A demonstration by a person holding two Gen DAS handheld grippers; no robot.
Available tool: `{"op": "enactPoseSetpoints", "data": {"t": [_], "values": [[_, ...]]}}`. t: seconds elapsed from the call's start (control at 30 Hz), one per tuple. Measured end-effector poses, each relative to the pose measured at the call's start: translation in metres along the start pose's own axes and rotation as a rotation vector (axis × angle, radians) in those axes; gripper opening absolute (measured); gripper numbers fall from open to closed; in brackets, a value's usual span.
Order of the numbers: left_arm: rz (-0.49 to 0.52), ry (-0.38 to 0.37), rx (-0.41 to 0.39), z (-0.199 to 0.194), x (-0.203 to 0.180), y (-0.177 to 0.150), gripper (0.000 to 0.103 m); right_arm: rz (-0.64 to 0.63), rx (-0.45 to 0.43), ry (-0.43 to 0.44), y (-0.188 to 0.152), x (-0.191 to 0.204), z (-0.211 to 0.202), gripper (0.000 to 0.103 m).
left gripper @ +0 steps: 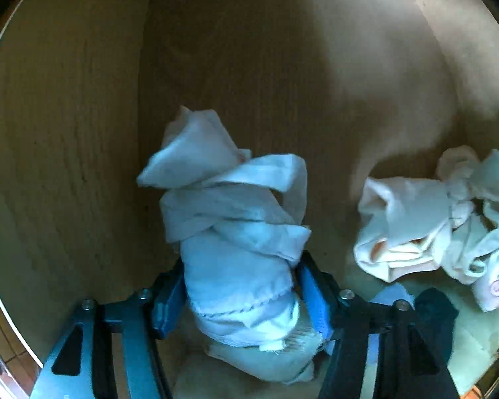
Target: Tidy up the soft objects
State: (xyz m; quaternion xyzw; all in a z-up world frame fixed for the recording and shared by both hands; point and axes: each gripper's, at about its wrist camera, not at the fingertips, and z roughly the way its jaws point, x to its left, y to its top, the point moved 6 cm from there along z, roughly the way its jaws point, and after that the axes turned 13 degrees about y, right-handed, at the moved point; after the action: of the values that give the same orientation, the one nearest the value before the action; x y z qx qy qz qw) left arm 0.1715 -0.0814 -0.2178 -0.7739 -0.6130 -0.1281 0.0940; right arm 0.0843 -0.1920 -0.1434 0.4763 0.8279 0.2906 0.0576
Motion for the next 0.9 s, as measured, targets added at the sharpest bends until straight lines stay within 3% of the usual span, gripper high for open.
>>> {"op": "enactPoseSetpoints", "data": {"t": [0.07,0.43,0.67,0.9], "values": [[-0.004,-0.023,-0.014,0.004,0.006,0.001,0.053,0.007,0.002,-0.003,0.000,-0.002,0.001,0.012],[-0.023,-0.095,-0.089,-0.005,0.032,-0.002,0.050,0.040,0.046,-0.045,0.004,-0.003,0.024,0.012],[-0.015,-0.099,-0.116,0.005,0.015,-0.021,0.050,0.061,0.049,-0.081,0.003,-0.007,0.029,0.012],[-0.020,-0.121,-0.129,-0.010,0.014,-0.020,0.051,0.083,0.065,-0.110,0.003,-0.010,0.037,0.012]]}}
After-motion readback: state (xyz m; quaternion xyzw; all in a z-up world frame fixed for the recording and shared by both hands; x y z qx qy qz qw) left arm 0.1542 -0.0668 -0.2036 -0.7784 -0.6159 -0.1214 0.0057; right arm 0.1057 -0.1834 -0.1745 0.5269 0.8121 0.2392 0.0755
